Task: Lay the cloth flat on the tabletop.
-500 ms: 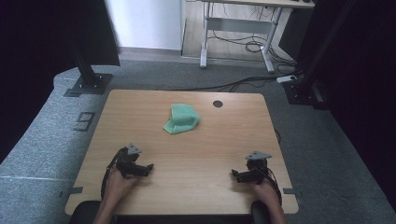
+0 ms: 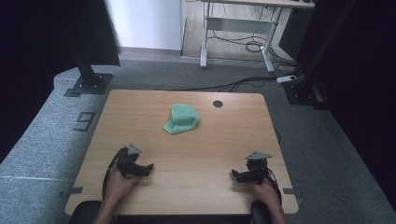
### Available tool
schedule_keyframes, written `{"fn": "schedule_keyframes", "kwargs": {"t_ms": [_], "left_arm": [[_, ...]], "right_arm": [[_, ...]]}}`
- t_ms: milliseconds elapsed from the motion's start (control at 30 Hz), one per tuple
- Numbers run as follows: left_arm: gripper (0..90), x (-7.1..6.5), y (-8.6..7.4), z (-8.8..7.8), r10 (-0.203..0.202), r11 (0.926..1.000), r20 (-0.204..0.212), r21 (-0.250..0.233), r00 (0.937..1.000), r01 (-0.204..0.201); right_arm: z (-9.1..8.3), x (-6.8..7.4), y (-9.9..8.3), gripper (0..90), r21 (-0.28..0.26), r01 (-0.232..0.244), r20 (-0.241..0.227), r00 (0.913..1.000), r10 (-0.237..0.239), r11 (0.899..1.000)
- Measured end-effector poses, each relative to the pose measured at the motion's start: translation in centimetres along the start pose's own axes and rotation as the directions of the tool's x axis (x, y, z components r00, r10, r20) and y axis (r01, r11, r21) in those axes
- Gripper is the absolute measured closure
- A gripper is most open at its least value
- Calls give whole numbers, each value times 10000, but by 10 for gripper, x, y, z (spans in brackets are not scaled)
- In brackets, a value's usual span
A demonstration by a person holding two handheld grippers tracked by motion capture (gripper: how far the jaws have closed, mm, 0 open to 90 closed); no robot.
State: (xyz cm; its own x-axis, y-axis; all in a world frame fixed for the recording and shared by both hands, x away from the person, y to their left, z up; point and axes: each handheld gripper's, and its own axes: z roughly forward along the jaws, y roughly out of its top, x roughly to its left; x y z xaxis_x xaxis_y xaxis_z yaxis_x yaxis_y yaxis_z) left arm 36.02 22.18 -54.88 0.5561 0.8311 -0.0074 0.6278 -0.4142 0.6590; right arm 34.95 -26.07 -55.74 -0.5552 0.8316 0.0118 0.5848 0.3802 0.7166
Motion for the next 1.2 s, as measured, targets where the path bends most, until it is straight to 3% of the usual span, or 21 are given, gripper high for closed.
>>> {"fn": "schedule_keyframes", "kwargs": {"t_ms": [533, 800, 1033, 1200], "left_arm": [[3, -3, 2, 1, -124, 9999, -96, -32, 9999, 124], [125, -10, 14, 3, 387, 9992, -106, 53, 9992, -386], [219, -9, 30, 4, 100, 9990, 709, -444, 9974, -69], [269, -12, 44, 12, 298, 9987, 936, -445, 9952, -257]], "right_arm": [[0, 0, 0, 0, -1, -3, 1, 10000, 3, 10000], [0, 0, 0, 0, 0, 1, 1, 10000, -1, 10000], [0, 0, 0, 0, 0, -4, 2, 10000, 4, 10000], [0, 0, 0, 0, 2, -2, 2, 10000, 2, 10000]]}}
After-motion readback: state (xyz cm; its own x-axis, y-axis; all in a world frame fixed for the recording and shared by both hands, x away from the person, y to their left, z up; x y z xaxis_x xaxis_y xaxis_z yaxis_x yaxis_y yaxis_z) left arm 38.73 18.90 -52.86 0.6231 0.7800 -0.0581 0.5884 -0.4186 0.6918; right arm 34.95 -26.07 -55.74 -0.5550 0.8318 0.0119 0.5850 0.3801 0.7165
